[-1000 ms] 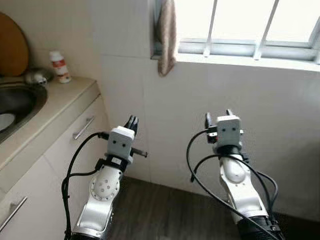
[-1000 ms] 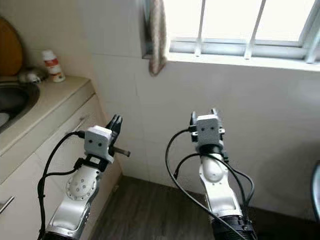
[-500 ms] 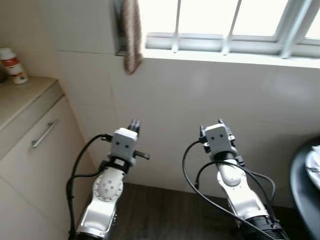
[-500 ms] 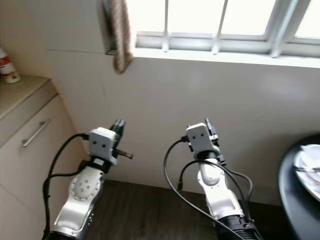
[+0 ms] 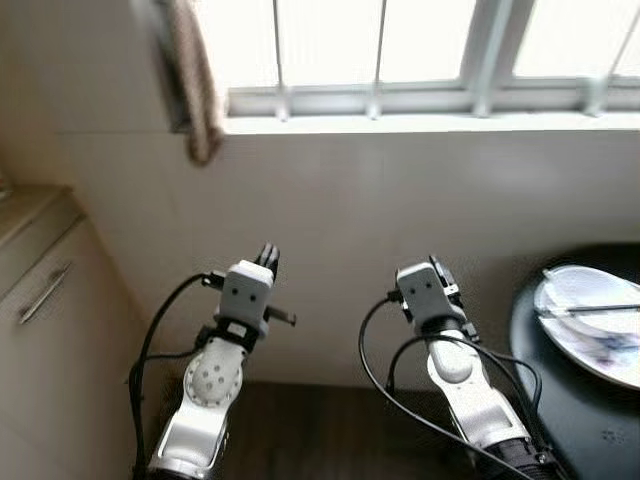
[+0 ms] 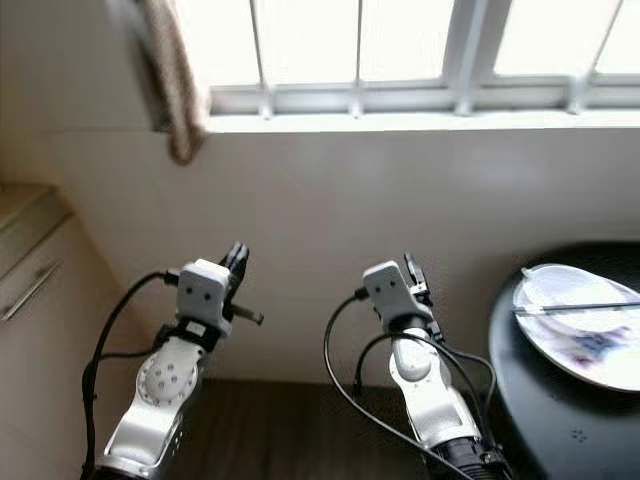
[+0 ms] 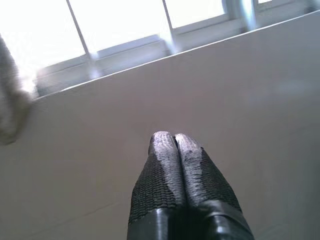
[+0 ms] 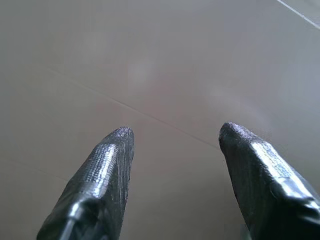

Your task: Kitchen organization

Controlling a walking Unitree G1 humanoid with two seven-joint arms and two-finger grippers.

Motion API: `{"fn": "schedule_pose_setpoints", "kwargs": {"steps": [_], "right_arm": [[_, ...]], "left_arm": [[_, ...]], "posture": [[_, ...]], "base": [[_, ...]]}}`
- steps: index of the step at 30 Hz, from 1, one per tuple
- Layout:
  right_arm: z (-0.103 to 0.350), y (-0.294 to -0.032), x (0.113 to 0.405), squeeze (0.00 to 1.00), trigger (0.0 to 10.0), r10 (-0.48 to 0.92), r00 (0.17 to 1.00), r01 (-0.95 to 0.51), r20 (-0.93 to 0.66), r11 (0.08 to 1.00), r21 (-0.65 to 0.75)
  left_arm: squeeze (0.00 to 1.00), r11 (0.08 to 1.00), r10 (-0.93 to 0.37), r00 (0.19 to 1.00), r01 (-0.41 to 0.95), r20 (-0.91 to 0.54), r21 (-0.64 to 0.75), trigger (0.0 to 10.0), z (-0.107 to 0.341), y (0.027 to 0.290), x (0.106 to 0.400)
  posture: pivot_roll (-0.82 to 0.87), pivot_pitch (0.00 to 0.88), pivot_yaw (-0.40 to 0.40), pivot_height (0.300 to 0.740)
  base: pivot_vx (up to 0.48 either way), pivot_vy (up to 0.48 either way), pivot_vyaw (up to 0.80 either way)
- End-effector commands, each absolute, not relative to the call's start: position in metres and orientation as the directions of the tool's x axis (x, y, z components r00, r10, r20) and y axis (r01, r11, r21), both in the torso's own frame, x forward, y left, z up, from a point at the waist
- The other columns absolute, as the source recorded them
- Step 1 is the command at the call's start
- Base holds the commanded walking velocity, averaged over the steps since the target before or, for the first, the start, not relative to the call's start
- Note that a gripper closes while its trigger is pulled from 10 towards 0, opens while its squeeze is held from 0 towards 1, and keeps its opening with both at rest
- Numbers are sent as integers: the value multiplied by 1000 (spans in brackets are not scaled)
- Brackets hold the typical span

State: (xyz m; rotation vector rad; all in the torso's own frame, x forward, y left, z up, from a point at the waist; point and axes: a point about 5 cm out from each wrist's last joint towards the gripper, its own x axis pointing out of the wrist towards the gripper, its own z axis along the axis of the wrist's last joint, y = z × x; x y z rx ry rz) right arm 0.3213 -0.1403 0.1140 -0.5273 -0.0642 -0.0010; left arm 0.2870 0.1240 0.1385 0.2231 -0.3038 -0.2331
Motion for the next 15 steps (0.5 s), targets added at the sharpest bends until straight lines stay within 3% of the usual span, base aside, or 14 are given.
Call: {"fn": "schedule_pose_setpoints", "kwargs": {"steps": [1,10,15], "right_arm": [[116,-141,324,0,10000,13,997,25,70,852,-522],[111,-140,324,0,10000,22,998,14,52,793,-609],[102,-141,323,0,10000,40,999,-11,24,711,-703]], "left_arm": [[0,946,-261,929,193,261,259,10000,137,124,287],[0,954,-245,935,186,257,233,10000,136,126,288],[0,954,-247,938,191,244,231,10000,133,126,287]], "posture": [[-84,0,46,740],[-83,0,46,740],[-84,0,46,740]], "base": [[0,-337,0],[0,-34,0],[0,0,0]]}}
